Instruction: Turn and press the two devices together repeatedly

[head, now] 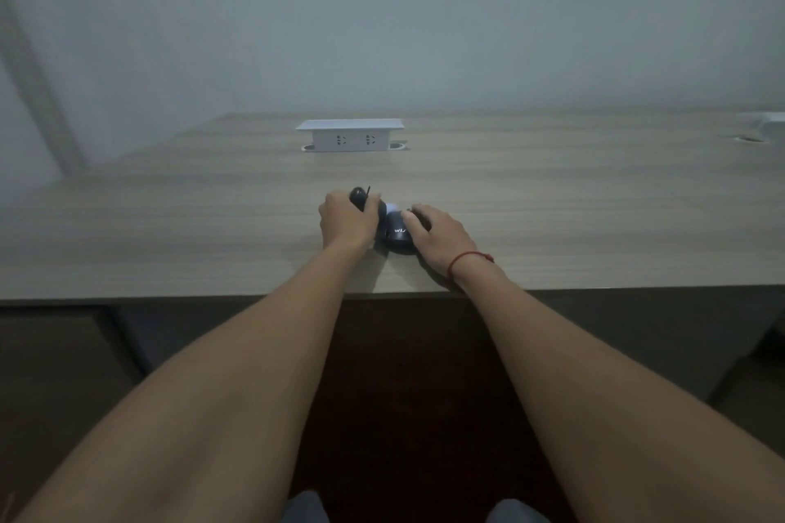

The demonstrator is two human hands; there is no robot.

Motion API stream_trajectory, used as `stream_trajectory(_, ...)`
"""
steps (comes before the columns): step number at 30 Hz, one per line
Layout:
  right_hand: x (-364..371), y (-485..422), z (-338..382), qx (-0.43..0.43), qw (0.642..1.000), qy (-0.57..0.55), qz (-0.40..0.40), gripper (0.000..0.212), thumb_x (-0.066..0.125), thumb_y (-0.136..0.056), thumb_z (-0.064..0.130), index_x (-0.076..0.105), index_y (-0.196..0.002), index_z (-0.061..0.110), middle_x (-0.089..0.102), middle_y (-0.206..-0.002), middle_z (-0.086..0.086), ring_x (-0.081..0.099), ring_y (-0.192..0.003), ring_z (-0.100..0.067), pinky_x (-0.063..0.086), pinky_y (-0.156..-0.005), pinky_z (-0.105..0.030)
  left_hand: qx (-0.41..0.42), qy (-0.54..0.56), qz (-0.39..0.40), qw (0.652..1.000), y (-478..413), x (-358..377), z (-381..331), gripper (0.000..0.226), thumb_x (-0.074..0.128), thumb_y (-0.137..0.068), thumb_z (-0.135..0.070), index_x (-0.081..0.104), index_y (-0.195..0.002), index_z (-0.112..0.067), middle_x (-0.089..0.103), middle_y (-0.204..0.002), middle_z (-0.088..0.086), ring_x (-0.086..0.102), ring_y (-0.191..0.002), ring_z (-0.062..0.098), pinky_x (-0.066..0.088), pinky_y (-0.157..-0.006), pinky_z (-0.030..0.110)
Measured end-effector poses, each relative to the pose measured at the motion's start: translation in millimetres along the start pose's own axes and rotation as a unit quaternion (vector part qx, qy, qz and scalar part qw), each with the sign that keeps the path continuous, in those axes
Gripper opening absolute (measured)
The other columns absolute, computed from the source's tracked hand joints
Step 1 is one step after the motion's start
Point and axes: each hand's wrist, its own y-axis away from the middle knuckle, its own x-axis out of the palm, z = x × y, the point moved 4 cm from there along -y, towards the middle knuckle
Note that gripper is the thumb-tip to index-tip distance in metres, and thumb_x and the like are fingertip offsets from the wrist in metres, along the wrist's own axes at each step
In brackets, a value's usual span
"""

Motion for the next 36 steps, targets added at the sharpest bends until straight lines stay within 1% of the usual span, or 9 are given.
stream_trajectory(3,-0.4,-3.4,0.1,0.009,1.0,0.002,-0.023,0.033,0.039,-0.098,0.033,0.059,-0.112,0.011,0.061,-0.118,-0.012,0.056,-0.105,-0.028,0.038,-0.083,-0.032,0.001,0.039,0.028,0.999,-0.5,-7.6,7.1,0.032,0.066,-0.089,-0.033,0.069,-0.079,-0.003,0.072,-0.081,0.013,0.072,-0.074,0.025,0.062,-0.068,0.036)
stream_trajectory(7,0.5,-3.9,1.4,0.022,0.999,-0.001,-0.024,0.033,0.038,-0.098,0.033,0.059,-0.111,0.012,0.06,-0.117,-0.011,0.055,-0.103,-0.028,0.04,-0.084,-0.034,-0.026,0.104,0.05,0.993,2.4,-23.2,3.3,0.024,0.068,-0.09,-0.024,0.063,-0.074,-0.007,0.069,-0.073,0.012,0.069,-0.049,0.012,0.056,-0.046,0.018)
stream_trajectory(12,-1.3,-0.8,1.3,0.027,0.999,-0.011,-0.017,0.028,0.038,-0.098,0.03,0.059,-0.104,0.012,0.062,-0.112,-0.012,0.054,-0.095,-0.026,0.036,-0.077,-0.031,-0.015,0.087,0.039,0.995,6.8,-15.7,-2.9,0.026,0.069,-0.087,-0.029,0.066,-0.089,-0.003,0.07,-0.088,0.014,0.073,-0.078,0.026,0.063,-0.067,0.036)
stream_trajectory(18,-9.4,4.4,-1.2,0.079,0.992,-0.086,-0.041,0.044,0.039,-0.1,0.029,0.041,-0.137,0.006,0.05,-0.139,-0.015,0.047,-0.125,-0.028,0.035,-0.094,-0.031,0.056,0.01,0.005,0.998,-4.2,-20.6,-14.5,0.032,0.067,-0.087,-0.036,0.068,-0.084,-0.004,0.067,-0.085,0.014,0.068,-0.084,0.031,0.059,-0.08,0.044)
stream_trajectory(21,-14.5,2.5,-4.2,0.102,0.983,-0.104,-0.11,0.031,0.033,-0.101,0.024,0.053,-0.117,0.007,0.058,-0.117,-0.016,0.052,-0.118,-0.031,0.035,-0.09,-0.035,0.045,0.066,0.01,0.997,-1.8,-15.6,-11.2,0.028,0.067,-0.087,-0.037,0.067,-0.086,-0.009,0.066,-0.084,0.009,0.068,-0.084,0.028,0.058,-0.08,0.04)
stream_trajectory(25,-8.5,-0.5,-7.7,0.087,0.988,-0.089,-0.089,0.021,0.04,-0.098,0.026,0.06,-0.1,0.017,0.056,-0.099,-0.004,0.056,-0.098,-0.024,0.041,-0.078,-0.03,0.117,-0.047,0.029,0.992,5.7,-8.1,-2.8,0.033,0.066,-0.089,-0.031,0.066,-0.081,0.001,0.064,-0.079,0.012,0.058,-0.075,0.025,0.048,-0.069,0.033)
stream_trajectory(29,-6.2,-2.3,-10.0,0.06,0.993,-0.04,-0.098,0.04,0.049,-0.093,0.031,0.042,-0.056,0.017,0.043,-0.06,0.004,0.044,-0.061,-0.017,0.032,-0.057,-0.03,0.13,-0.008,0.001,0.991,2.1,-9.4,-17.3,0.029,0.064,-0.09,-0.03,0.065,-0.078,-0.004,0.059,-0.072,0.005,0.055,-0.071,0.02,0.044,-0.068,0.029)
stream_trajectory(32,-7.7,-2.3,-9.7,0.06,0.992,-0.04,-0.103,0.041,0.049,-0.093,0.029,0.043,-0.055,0.015,0.045,-0.058,0.003,0.042,-0.058,-0.012,0.034,-0.055,-0.03,0.15,-0.024,0.004,0.988,1.7,-6.3,-25.4,0.026,0.064,-0.09,-0.03,0.061,-0.076,-0.008,0.056,-0.068,0.001,0.052,-0.067,0.016,0.04,-0.062,0.021)
stream_trajectory(36,-10.1,-3.4,-12.5,0.067,0.992,-0.069,-0.076,0.031,0.046,-0.096,0.023,0.062,-0.072,0.011,0.063,-0.08,-0.009,0.056,-0.08,-0.024,0.04,-0.069,-0.03,0.142,-0.065,0.023,0.987,-3.5,-5.3,-27.7,0.027,0.063,-0.092,-0.03,0.059,-0.076,-0.009,0.054,-0.068,0.0,0.05,-0.064,0.014,0.036,-0.058,0.019)
